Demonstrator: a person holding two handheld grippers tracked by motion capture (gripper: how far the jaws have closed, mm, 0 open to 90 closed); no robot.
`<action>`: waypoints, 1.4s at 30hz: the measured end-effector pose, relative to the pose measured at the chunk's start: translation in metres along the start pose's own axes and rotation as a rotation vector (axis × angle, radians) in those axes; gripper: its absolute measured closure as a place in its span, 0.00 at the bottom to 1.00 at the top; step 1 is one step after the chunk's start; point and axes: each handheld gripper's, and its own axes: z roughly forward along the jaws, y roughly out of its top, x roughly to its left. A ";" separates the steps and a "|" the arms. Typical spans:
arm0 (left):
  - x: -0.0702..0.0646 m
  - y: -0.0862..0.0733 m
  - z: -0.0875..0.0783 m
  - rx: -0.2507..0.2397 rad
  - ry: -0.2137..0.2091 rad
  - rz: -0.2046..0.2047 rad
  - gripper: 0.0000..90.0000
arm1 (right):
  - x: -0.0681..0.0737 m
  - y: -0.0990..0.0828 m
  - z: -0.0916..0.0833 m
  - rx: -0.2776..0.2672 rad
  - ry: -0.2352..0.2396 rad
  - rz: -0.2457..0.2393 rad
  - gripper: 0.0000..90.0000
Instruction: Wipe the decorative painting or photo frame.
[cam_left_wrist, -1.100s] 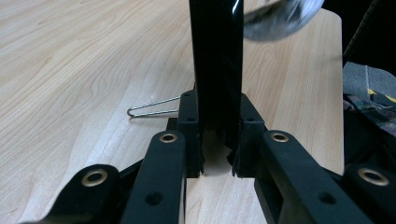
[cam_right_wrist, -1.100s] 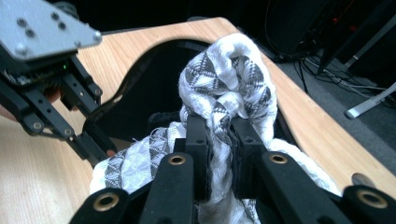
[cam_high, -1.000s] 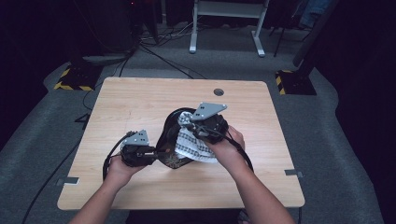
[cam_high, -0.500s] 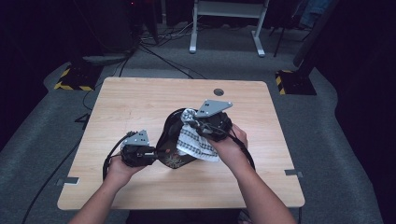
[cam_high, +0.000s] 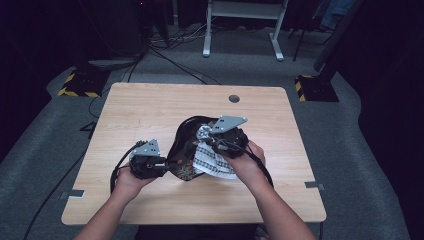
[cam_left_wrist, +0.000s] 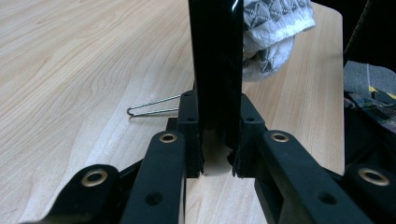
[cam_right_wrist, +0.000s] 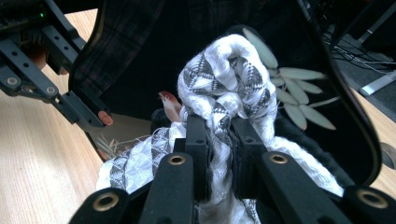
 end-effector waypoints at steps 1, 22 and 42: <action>0.000 0.000 0.000 0.001 0.000 0.001 0.87 | 0.000 0.001 -0.001 0.003 -0.002 -0.005 0.89; 0.000 0.000 0.000 0.001 0.002 0.001 0.87 | -0.003 -0.006 0.001 -0.003 -0.003 0.030 0.89; -0.001 0.000 0.001 0.002 -0.003 0.007 0.86 | -0.011 0.004 -0.012 -0.026 -0.024 0.038 0.89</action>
